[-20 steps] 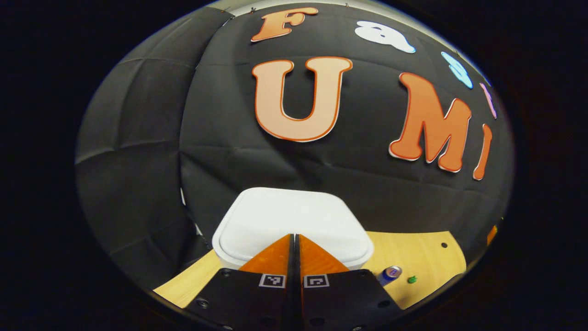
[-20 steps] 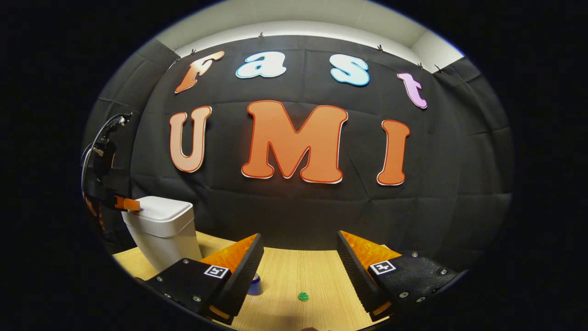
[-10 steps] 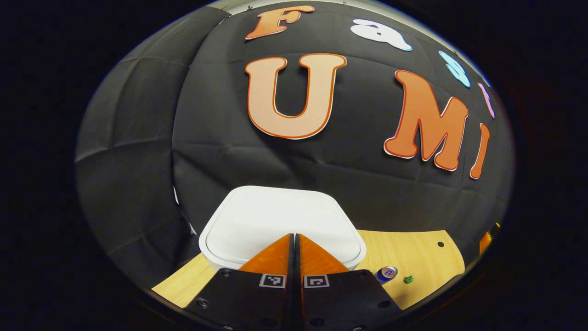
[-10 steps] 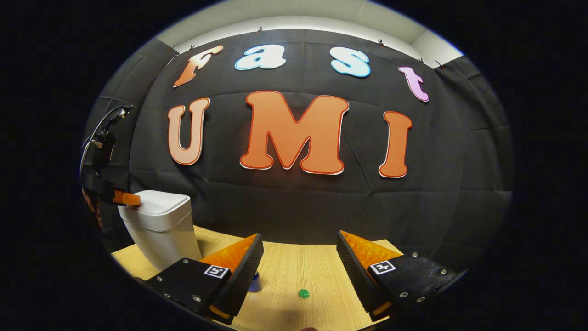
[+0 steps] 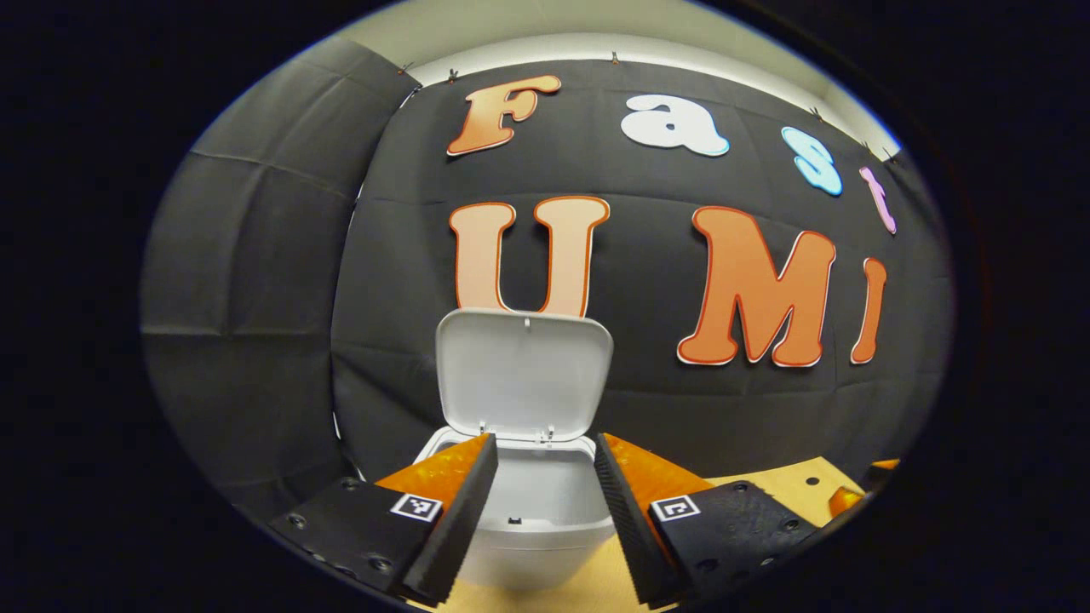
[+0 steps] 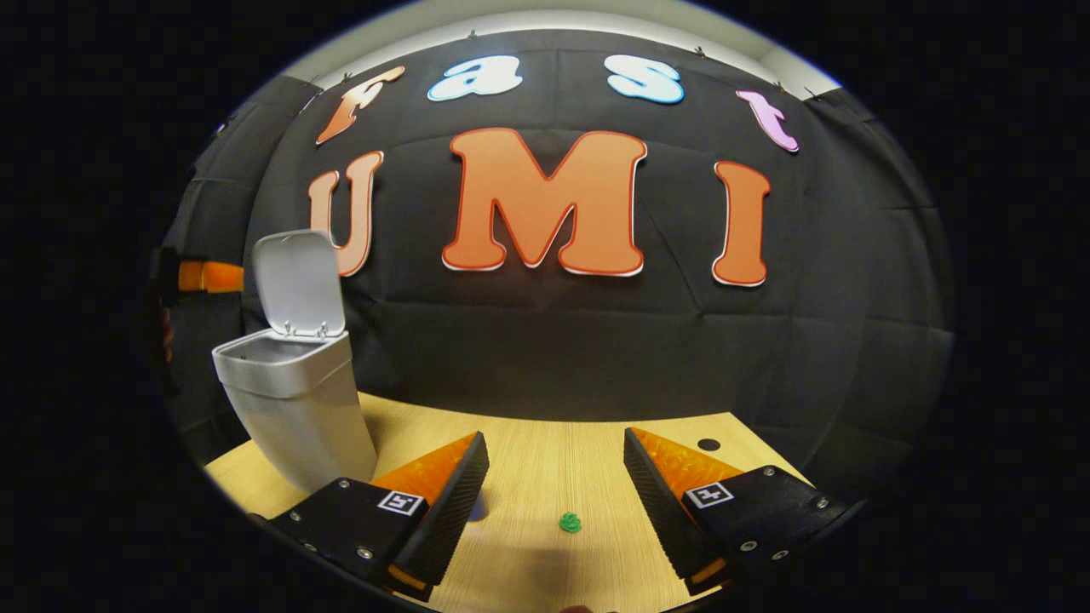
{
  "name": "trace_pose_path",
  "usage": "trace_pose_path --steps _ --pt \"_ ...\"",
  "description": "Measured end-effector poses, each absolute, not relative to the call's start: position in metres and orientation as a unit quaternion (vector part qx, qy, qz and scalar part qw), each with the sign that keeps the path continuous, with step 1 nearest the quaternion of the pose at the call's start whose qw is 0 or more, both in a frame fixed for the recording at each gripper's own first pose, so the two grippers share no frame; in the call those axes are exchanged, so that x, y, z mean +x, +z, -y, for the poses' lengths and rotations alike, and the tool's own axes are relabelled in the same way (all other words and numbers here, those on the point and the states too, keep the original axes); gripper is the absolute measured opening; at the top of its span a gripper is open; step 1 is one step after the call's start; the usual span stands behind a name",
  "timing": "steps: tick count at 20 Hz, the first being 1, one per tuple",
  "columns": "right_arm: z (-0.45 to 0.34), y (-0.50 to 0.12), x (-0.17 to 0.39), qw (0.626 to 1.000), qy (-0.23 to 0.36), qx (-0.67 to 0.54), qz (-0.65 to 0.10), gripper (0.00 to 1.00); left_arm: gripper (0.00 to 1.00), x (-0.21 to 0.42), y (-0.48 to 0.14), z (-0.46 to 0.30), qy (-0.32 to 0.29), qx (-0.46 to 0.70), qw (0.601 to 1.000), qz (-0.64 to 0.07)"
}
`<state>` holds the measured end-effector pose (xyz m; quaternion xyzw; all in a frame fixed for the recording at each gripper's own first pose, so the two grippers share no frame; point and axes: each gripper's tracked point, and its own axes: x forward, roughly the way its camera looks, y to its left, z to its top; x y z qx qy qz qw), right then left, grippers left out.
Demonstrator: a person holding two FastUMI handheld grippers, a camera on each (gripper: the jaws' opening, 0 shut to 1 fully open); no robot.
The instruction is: Press the lid of the desktop garbage bin to open it, pick up the crumpled paper on the desktop and throw it into the bin, then pick up the pop can on the desktop and drop it into the bin, and finally close the garbage bin lid.
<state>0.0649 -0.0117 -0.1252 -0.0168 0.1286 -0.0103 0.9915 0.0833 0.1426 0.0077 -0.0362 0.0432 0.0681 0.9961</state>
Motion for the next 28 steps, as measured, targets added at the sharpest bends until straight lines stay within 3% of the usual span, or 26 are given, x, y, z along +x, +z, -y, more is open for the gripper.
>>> trace_pose_path --steps 1,5,12,17,18,19,21,22,23,24,28 --pt "0.011 -0.136 0.066 0.991 -0.007 -0.019 -0.134 0.95 0.83 0.075 0.008 -0.139 0.068 -0.040 0.996 -0.042" --pt "0.019 -0.210 0.083 0.977 0.007 -0.015 -0.211 0.96 0.95 0.053 0.017 -0.111 0.049 -0.048 0.997 -0.039" --pt "0.048 -0.339 0.119 0.941 -0.020 -0.007 -0.338 0.96 0.94 0.028 0.029 -0.043 -0.003 0.016 0.999 -0.049" --pt "0.061 -0.371 0.127 0.927 -0.034 0.006 -0.373 0.95 0.93 0.017 0.027 -0.018 -0.018 0.091 0.994 -0.059" --pt "0.061 -0.378 0.124 0.922 -0.035 0.004 -0.384 0.77 0.93 0.015 0.023 -0.018 -0.018 0.099 0.993 -0.066" --pt "0.058 -0.382 0.122 0.920 -0.029 0.006 -0.390 0.78 0.93 0.014 0.021 -0.017 -0.016 0.104 0.992 -0.070" --pt "0.051 -0.385 0.118 0.922 -0.017 -0.001 -0.388 0.60 0.93 0.014 0.018 -0.018 -0.015 0.105 0.992 -0.075" --pt "0.051 -0.384 0.119 0.925 -0.017 -0.013 -0.380 0.42 0.93 0.014 0.016 -0.018 -0.014 0.103 0.991 -0.079" --pt "0.050 -0.386 0.116 0.924 -0.018 -0.024 -0.382 0.34 0.93 0.015 0.013 -0.018 -0.014 0.100 0.991 -0.083" --pt "0.047 -0.383 0.112 0.924 -0.015 -0.025 -0.381 0.27 0.93 0.015 0.012 -0.017 -0.017 0.097 0.992 -0.085" --pt "0.039 -0.364 0.104 0.925 0.016 0.006 -0.380 0.15 0.93 0.014 0.015 -0.016 -0.028 0.092 0.992 -0.077"
